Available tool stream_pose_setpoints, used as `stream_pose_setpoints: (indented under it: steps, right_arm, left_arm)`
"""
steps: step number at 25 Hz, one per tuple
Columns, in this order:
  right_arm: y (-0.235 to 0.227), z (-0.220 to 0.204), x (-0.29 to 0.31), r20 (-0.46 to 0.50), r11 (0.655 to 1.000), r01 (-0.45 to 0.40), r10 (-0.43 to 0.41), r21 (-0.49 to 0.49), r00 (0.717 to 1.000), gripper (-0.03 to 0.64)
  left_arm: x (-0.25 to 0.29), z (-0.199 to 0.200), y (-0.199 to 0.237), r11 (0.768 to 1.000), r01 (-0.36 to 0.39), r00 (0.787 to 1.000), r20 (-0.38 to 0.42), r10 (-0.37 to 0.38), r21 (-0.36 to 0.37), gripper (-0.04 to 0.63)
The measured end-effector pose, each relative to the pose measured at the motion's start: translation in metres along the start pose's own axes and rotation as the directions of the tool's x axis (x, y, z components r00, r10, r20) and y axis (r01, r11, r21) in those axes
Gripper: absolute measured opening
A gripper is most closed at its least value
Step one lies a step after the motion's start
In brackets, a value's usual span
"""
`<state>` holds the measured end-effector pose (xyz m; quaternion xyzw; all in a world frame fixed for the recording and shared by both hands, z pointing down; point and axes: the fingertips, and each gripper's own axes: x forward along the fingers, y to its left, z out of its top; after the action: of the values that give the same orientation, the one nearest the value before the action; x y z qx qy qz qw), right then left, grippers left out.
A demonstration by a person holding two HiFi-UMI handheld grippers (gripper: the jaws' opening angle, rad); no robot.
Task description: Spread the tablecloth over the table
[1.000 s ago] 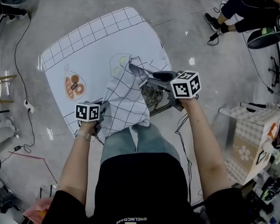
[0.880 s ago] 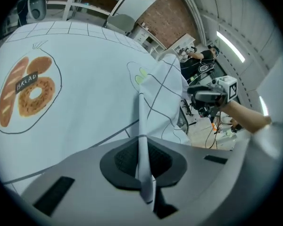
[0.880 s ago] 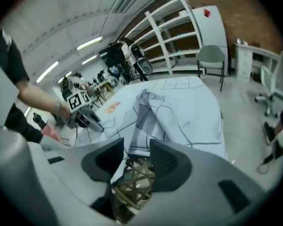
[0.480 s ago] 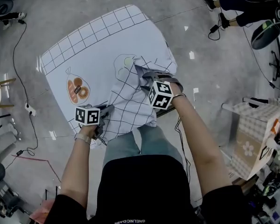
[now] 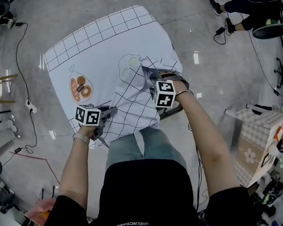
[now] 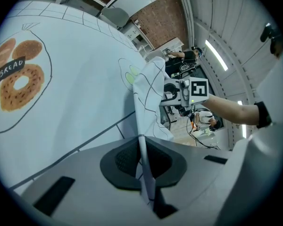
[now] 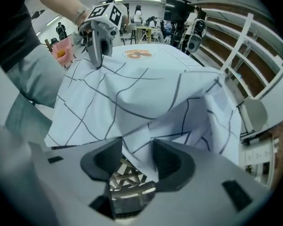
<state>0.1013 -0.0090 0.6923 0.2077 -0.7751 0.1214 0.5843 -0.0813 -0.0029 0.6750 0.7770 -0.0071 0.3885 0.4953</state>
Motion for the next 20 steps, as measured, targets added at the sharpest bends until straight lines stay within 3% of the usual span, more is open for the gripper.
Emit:
stream_pose_setpoints:
  steps: [2,4,6,14,20]
  right_arm:
    - [0.002,-0.002,0.001,0.0,1.0,-0.018,0.018,0.015,1.0,0.188]
    - [0.002,-0.001,-0.011,0.039,0.999,-0.003,0.002,0.039,0.999,0.077]
    - [0.004,-0.003,-0.031,0.087,0.998,0.028,-0.033,0.061,0.996,0.029]
    - [0.019,-0.071,-0.133,0.173,0.958,0.184,-0.224,0.222,0.959,0.02]
    - [0.067,-0.149,-0.172,0.102,0.948,0.203,-0.233,0.247,0.967,0.017]
  left_arm:
    - [-0.001,-0.001,-0.005,1.0,0.018,1.0,0.002,-0.018,0.006,0.014]
    - [-0.003,-0.001,-0.008,1.0,0.009,1.0,0.012,-0.009,0.016,0.015]
    - [-0.004,-0.001,-0.014,0.999,-0.004,1.0,0.024,0.004,0.035,0.015]
    - [-0.005,-0.012,-0.045,0.986,0.029,0.999,0.019,-0.032,0.162,0.015]
    - [0.028,-0.053,-0.093,0.956,0.135,0.984,-0.15,-0.098,0.26,0.015]
